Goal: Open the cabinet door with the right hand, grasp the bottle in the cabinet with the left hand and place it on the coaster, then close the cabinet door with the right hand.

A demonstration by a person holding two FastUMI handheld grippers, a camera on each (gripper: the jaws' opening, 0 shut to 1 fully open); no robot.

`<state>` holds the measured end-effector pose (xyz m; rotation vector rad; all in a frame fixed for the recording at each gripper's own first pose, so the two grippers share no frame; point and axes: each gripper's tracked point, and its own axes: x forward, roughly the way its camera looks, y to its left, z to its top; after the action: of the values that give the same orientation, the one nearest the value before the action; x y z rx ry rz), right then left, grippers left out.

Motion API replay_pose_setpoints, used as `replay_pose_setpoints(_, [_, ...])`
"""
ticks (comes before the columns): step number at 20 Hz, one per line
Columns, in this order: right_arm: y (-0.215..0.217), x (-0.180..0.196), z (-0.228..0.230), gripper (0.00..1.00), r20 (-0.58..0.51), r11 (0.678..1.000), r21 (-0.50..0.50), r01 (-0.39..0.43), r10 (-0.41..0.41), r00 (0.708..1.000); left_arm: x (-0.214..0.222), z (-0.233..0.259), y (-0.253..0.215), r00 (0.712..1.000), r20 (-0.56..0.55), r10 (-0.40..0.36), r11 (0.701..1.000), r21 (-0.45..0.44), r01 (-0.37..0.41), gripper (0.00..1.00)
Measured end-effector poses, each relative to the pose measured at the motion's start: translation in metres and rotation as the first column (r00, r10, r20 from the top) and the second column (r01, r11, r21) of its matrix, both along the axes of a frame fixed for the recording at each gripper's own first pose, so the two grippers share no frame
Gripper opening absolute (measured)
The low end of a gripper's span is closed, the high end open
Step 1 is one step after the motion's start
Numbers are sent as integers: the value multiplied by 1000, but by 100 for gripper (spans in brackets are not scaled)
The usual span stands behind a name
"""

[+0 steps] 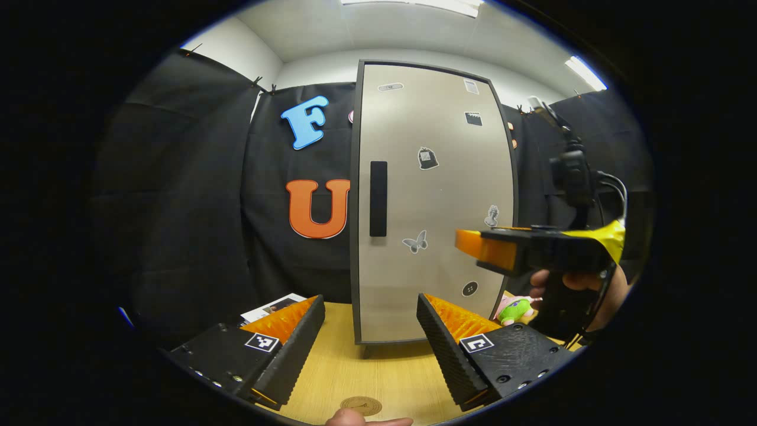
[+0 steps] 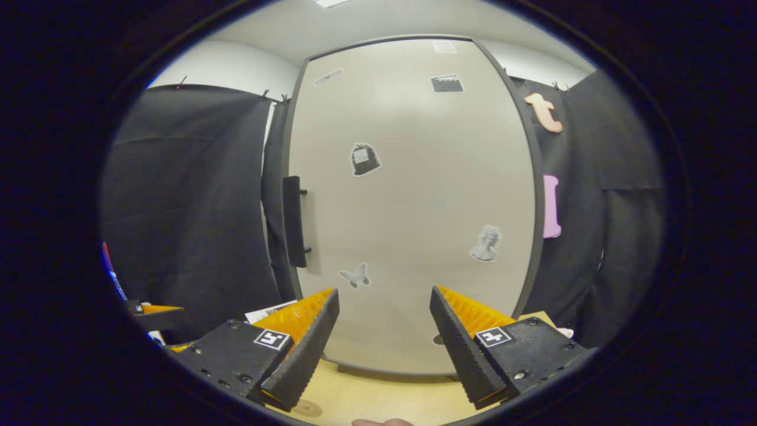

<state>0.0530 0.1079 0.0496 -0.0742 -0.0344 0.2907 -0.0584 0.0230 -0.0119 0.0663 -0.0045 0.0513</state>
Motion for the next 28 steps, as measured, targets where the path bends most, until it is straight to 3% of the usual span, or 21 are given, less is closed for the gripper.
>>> replay_pose_setpoints(1, [11,3,3,99,8,1000,-10,-19,20,1000,-7,-3,3,1000,-3,10,1000,-2,-10,95])
replay_pose_setpoints(2, [21,7,7,95,16,999,-17,-38,38,999,-14,-6,6,1000,-6,19,1000,-11,-19,95])
replay_pose_setpoints(3, [31,11,10,99,23,998,-24,-54,55,998,-21,-8,11,999,-8,32,999,-18,-32,95])
replay_pose_setpoints(4, [40,15,14,95,29,997,-28,-68,69,997,-28,-10,15,999,-9,46,999,-24,-47,95])
replay_pose_setpoints(6, [57,22,19,99,35,995,-31,-95,96,995,-40,-11,25,997,-6,76,997,-32,-76,95])
replay_pose_setpoints(9, [78,29,25,95,47,992,-27,-127,128,991,-53,-13,43,992,-8,126,992,-23,-127,95])
replay_pose_setpoints(11, [90,35,25,99,48,989,-30,-142,144,988,-60,-14,54,987,-14,163,987,-13,-163,95])
replay_pose_setpoints(15, [108,50,24,95,40,986,-53,-159,161,986,-71,-12,66,978,-3,211,977,-20,-211,95])
replay_pose_setpoints(17, [117,57,25,94,40,985,-60,-163,165,985,-74,-13,69,974,0,226,974,-21,-226,95])
replay_pose_setpoints(18, [120,61,27,99,43,985,-65,-162,165,985,-76,-14,71,973,-3,232,973,-22,-232,95])
replay_pose_setpoints(20, [122,70,26,95,45,987,-79,-143,147,988,-81,-20,75,970,-20,242,970,-26,-243,95])
replay_pose_setpoints(24, [142,72,17,99,23,977,-103,-189,192,981,-83,-20,81,966,-22,256,966,-35,-257,95])
replay_pose_setpoints(25, [145,75,12,92,21,975,-130,-179,183,983,-82,-19,81,967,-21,256,966,-40,-256,95])
replay_pose_setpoints(26, [149,77,5,94,3,969,-160,-186,189,982,-81,-18,82,967,-19,255,966,-45,-256,95])
replay_pose_setpoints(27, [148,75,3,82,7,968,-180,-174,178,984,-80,-19,83,967,-17,253,966,-49,-254,95])
replay_pose_setpoints(28, [147,82,7,78,33,972,-191,-135,143,989,-78,-20,84,968,-18,250,967,-51,-251,95])
